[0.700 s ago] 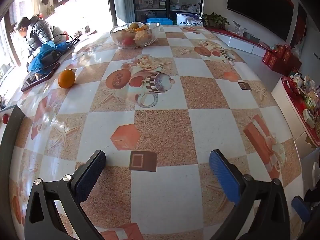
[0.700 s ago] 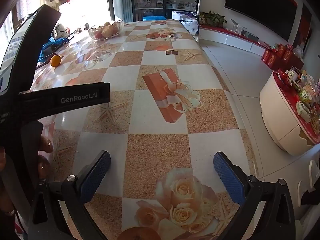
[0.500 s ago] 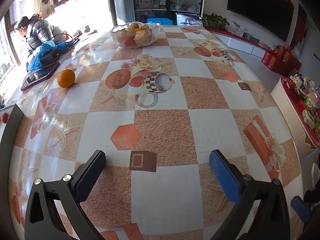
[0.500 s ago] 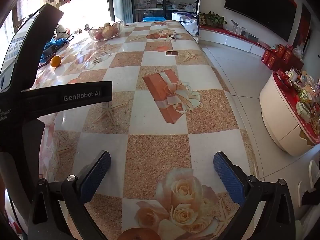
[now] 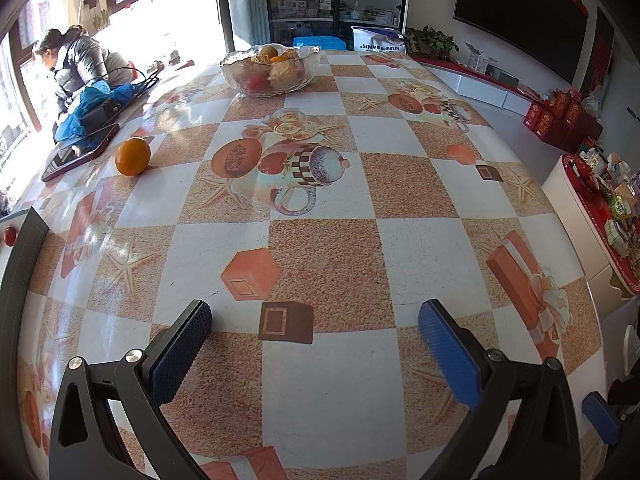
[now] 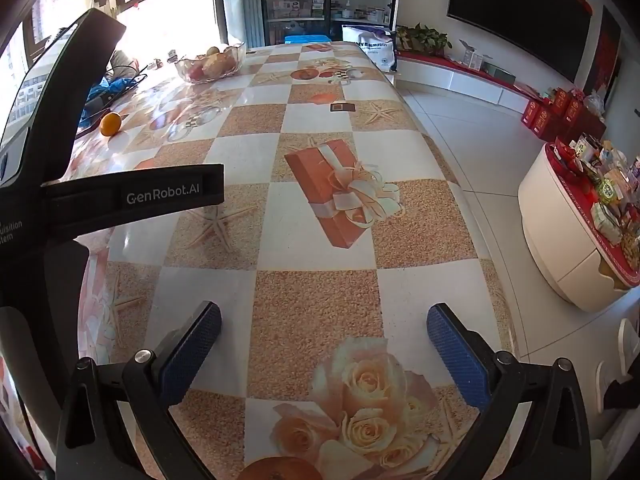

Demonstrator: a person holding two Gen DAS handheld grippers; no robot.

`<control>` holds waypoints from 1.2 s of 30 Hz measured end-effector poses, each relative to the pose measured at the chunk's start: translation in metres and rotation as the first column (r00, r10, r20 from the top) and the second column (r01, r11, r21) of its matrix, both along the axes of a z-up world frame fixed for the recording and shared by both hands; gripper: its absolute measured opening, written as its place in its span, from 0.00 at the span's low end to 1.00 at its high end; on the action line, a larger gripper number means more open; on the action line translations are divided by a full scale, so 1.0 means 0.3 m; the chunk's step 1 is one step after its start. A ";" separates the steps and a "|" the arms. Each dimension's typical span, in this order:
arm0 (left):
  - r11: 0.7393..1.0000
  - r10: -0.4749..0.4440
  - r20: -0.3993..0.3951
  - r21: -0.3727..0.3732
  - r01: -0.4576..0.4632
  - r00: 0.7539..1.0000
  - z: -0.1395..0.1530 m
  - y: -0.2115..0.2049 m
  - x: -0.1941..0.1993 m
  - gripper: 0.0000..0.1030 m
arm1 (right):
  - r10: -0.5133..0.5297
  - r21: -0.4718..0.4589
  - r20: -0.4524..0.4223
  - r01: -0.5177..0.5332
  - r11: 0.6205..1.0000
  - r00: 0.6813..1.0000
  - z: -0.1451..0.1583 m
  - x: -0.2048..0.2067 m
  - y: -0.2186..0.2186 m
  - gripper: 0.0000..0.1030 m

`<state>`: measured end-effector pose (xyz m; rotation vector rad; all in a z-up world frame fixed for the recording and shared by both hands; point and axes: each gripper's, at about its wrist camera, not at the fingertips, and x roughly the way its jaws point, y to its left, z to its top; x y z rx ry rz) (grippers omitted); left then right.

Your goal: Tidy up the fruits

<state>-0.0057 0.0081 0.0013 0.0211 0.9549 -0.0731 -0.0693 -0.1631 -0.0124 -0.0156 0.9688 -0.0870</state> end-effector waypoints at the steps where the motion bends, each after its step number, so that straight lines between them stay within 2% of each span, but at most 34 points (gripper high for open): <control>1: 1.000 0.000 0.000 0.000 0.000 1.000 -0.001 0.000 0.002 1.00 | 0.000 0.000 0.000 0.000 1.000 1.000 -0.001 0.000 0.000 1.00; 36: 1.000 0.000 0.001 0.001 0.000 1.000 -0.009 -0.010 0.021 1.00 | -0.001 0.001 0.002 0.001 1.000 1.000 -0.001 0.000 0.002 1.00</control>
